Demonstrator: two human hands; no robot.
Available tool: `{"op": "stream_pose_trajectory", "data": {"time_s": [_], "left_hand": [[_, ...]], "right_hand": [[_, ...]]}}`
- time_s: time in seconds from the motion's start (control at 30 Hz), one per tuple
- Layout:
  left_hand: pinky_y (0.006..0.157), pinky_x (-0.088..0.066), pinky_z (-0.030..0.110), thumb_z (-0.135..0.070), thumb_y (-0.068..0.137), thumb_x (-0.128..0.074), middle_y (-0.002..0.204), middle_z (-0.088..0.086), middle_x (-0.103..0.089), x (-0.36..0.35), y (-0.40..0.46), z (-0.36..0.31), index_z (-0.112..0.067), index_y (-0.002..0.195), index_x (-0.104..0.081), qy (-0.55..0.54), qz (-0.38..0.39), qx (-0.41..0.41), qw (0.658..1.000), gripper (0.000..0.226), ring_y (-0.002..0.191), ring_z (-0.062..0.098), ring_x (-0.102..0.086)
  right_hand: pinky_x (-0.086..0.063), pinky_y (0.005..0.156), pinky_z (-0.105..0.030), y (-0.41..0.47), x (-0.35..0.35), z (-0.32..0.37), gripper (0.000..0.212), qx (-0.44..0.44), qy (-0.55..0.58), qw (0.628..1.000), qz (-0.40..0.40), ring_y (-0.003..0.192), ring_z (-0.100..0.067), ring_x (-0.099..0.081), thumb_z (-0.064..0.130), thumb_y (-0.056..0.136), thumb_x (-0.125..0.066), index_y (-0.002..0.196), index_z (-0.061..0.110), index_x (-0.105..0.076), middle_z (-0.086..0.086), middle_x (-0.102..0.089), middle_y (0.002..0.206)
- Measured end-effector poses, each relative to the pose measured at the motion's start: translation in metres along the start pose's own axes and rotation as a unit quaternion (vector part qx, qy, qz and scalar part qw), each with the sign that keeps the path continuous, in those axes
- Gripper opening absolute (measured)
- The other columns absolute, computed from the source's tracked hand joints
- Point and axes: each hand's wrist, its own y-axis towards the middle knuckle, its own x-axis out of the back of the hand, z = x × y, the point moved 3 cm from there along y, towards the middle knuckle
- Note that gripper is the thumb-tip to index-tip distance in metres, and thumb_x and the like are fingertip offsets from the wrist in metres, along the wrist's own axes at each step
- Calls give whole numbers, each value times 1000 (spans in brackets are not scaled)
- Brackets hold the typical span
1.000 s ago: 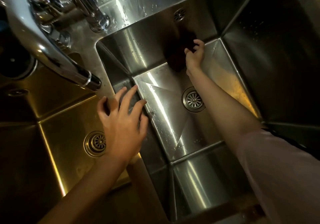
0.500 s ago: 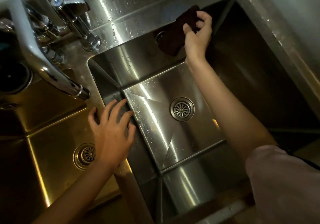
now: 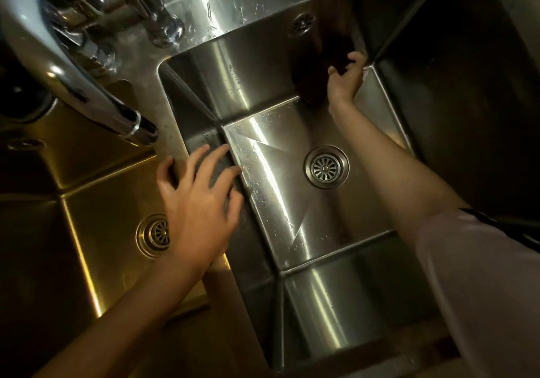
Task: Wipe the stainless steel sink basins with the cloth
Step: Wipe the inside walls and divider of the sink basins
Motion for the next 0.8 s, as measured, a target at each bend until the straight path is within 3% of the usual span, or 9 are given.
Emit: {"op": "stream_pose_trajectory", "data": {"time_s": [0.07,0.17,0.3,0.4,0.53,0.67,0.8], "left_hand": [[111,-14,54,-31,87,-41,138,4,-54,0,0,0,-18,110,-69,7,8,3,1000,39,136,24,-37],[112,-10,46,-31,86,-40,140,4,-53,1,1,1,-19,108,-69,17,28,7,999,38,137,25,-37],[112,-10,48,-32,86,-39,141,4,-52,4,1,0,-18,107,-70,23,53,17,998,40,138,24,-36],[112,-10,49,-24,87,-49,139,4,-53,6,1,-2,-17,108,-70,20,54,19,998,30,138,25,-37],[115,-3,39,-17,88,-58,137,4,-55,7,1,-4,-16,109,-70,6,42,24,999,24,137,22,-37],[112,-17,55,-33,87,-38,138,4,-55,7,0,-4,-20,107,-70,40,63,14,997,40,136,26,-40],[112,-14,51,-35,87,-36,136,4,-56,4,0,0,-21,106,-71,31,46,7,998,42,135,24,-39]], "right_hand": [[-48,99,-31,7,-4,-13,41,-24,-17,1000,3,115,-25,-52,-8,86,-55,124,2,-43,-10,-47,120],[-45,87,-20,11,-8,-23,41,-40,-24,999,0,107,-17,-50,-4,88,-55,126,5,-43,-10,-46,126],[-50,92,-28,6,-7,-18,41,-46,13,999,-14,109,-18,-53,-7,87,-54,125,8,-46,-4,-48,117],[-52,94,-30,-3,2,4,41,-40,41,998,-29,112,-20,-55,-5,88,-54,125,13,-50,-2,-48,118],[-51,97,-34,-14,19,49,43,30,52,996,-58,116,-21,-53,-4,88,-57,127,11,-51,-8,-49,123],[-49,96,-27,-26,39,95,42,143,36,985,-87,113,-14,-53,0,86,-60,126,13,-53,-1,-49,115],[-45,95,-20,-28,52,116,40,177,64,979,-83,118,-15,-51,1,88,-60,126,11,-52,-8,-51,125]]}}
